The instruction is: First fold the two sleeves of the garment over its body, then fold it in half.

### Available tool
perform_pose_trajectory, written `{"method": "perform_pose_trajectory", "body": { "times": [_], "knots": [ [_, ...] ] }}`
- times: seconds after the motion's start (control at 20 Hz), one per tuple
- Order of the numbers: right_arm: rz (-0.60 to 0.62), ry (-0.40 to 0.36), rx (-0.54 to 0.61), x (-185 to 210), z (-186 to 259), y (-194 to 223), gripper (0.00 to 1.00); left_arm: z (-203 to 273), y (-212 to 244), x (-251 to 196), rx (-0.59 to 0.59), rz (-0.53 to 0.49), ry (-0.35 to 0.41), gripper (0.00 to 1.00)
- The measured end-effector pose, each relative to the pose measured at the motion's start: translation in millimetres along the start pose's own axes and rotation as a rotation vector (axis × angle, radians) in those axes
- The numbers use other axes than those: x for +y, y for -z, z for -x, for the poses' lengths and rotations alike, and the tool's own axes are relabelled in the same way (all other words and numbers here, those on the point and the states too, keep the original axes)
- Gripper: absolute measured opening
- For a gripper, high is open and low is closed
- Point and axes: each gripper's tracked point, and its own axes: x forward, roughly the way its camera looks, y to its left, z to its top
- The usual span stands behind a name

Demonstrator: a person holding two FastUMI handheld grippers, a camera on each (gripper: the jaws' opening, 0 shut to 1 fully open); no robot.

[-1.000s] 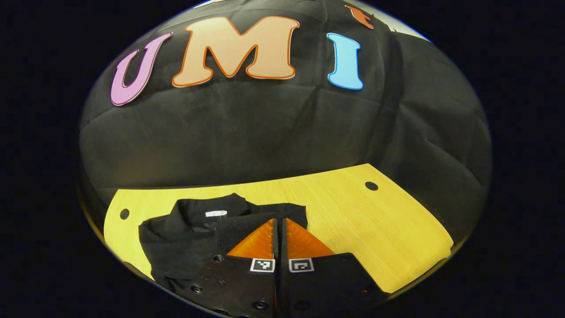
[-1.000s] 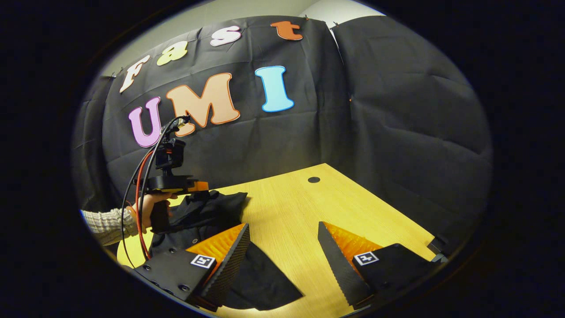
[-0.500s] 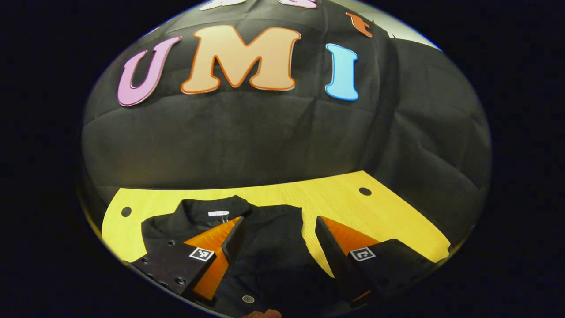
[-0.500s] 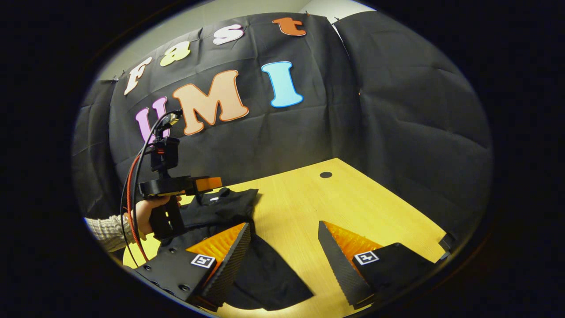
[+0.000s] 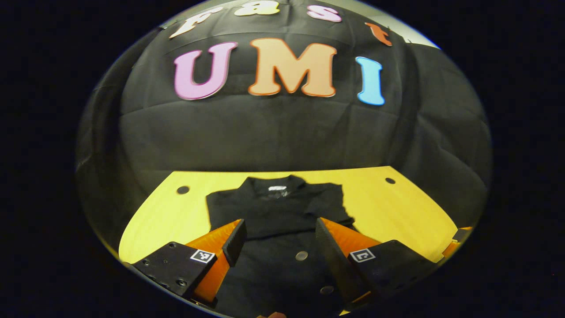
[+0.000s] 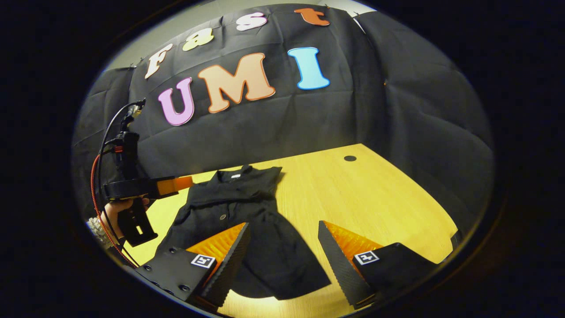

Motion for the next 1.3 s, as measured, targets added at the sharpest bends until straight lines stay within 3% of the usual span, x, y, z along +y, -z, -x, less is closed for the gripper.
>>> {"method": "perform_pose_trajectory", "body": {
  "times": [0.15,0.3,0.4,0.45,0.5,0.6,0.65,0.7,1.05,1.3],
  "knots": [
    [0.047,-0.023,0.045,4.5,1.3,21.9,0.94,34.0,37.0,28.2,0.052,0.043,-0.067,0.95],
    [0.081,-0.035,0.101,3.5,-1.9,43.8,0.98,64.7,70.0,48.1,0.113,0.031,-0.114,0.95],
    [0.088,-0.036,0.133,2.5,-6.2,55.2,0.94,84.5,91.1,53.7,0.146,0.032,-0.125,0.95],
    [0.081,-0.043,0.154,4.4,-8.2,61.1,0.98,92.9,100.7,57.1,0.163,0.032,-0.136,0.95],
    [0.071,-0.044,0.179,3.8,-11.1,68.6,0.94,99.7,113.4,60.8,0.184,0.035,-0.143,0.95],
    [0.063,-0.031,0.216,-2.6,-15.9,84.4,0.98,114.5,140.7,64.7,0.241,0.039,-0.157,0.95],
    [0.064,-0.021,0.233,-4.9,-18.3,90.5,0.94,121.3,154.6,66.1,0.275,0.037,-0.165,0.95],
    [0.067,-0.01,0.255,-8.4,-20.7,97.1,0.98,128.6,168.5,68.6,0.305,0.03,-0.177,0.95],
    [0.128,0.011,0.364,-27.8,-30.9,131.9,0.94,148.1,214.5,77.4,0.409,0.034,-0.206,0.95],
    [0.153,0.002,0.37,-27.7,-31.2,135.2,0.99,153.0,234.8,77.7,0.462,0.031,-0.219,0.96]
  ]
}}
